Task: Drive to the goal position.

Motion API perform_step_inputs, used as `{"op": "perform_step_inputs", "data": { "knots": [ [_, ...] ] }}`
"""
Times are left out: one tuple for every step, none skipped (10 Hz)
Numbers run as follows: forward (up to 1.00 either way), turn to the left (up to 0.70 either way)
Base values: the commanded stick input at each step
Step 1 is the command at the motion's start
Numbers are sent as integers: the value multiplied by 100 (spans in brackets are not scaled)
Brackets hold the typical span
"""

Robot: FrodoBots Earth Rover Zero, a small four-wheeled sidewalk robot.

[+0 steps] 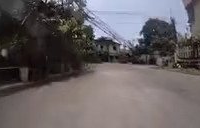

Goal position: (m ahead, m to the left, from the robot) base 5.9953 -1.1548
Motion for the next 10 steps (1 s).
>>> {"op": "perform_step_inputs", "data": {
  "knots": [
    [100, 0],
    [100, 0],
    [100, 0],
    [100, 0],
    [100, 0],
    [100, 0],
    [100, 0],
    [100, -1],
    [100, -16],
    [100, -38]
  ]
}}
